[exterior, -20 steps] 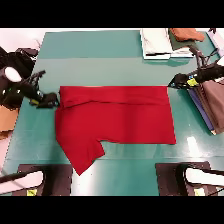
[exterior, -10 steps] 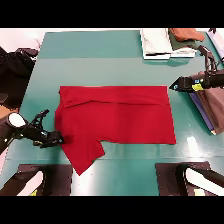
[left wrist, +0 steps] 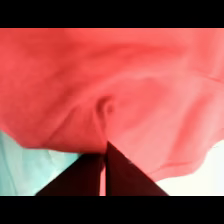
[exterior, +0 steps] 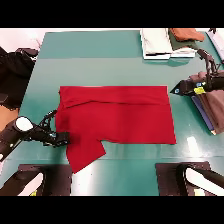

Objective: Fold the shirts.

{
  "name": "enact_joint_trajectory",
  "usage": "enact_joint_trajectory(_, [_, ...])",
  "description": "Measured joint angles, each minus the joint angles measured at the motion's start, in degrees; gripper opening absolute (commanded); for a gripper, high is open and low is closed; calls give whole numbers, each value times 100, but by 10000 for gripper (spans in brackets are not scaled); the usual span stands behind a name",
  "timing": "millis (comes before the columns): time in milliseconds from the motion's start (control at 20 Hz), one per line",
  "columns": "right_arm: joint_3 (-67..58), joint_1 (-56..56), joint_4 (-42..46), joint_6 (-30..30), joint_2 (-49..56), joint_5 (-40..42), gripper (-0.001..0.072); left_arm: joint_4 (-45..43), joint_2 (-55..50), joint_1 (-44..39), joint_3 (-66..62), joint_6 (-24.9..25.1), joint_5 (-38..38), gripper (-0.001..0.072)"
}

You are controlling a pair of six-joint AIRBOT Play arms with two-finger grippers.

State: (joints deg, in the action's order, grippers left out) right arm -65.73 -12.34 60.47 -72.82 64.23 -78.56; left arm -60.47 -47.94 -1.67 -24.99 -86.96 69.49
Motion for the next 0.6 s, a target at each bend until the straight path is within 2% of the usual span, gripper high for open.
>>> enact_joint_trajectory(150, [389,-468,354,15,-7,-575,412,2,15,-50,-350,20,118,26])
enact_joint_trajectory(250, [944,-857,584,17,-11,-868,473,2,22,-68,-562,26,162,26])
enact_joint_trajectory(300, [1270,-1045,651,20,-11,-927,473,2,24,-74,-651,31,168,26])
enact_joint_trajectory(600, [3058,-1631,745,28,-15,-533,458,0,24,-81,-846,96,164,27])
